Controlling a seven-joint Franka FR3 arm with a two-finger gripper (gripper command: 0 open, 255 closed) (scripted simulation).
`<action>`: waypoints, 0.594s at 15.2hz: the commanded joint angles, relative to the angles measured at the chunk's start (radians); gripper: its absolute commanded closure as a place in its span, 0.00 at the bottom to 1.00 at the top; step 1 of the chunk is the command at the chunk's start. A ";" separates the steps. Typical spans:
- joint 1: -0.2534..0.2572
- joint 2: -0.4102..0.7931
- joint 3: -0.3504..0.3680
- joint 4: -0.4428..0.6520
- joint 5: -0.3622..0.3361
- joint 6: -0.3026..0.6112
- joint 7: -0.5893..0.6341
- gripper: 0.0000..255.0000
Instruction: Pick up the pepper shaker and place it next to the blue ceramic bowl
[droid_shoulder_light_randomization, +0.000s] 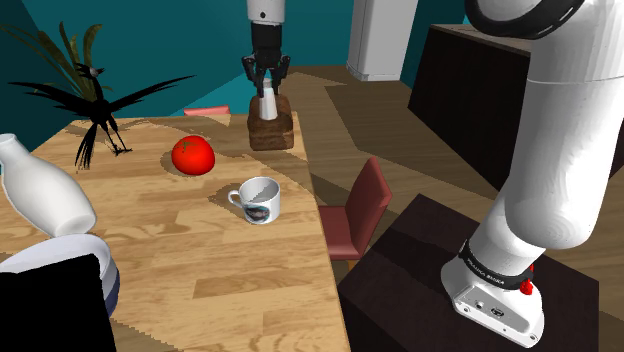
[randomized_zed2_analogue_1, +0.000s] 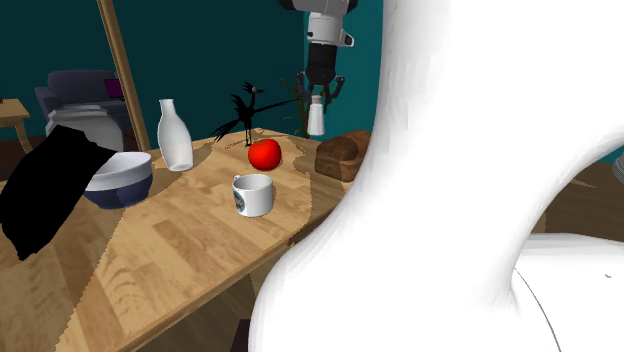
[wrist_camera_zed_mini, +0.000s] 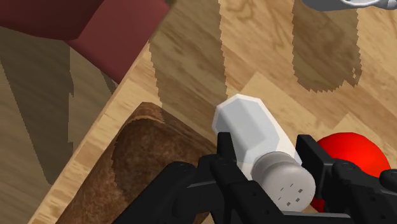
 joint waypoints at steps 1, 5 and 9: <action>0.001 0.005 0.000 0.033 -0.001 -0.028 0.003 1.00; 0.042 -0.021 0.022 -0.001 -0.005 -0.014 0.065 1.00; 0.096 -0.042 0.051 -0.034 -0.012 0.005 0.149 1.00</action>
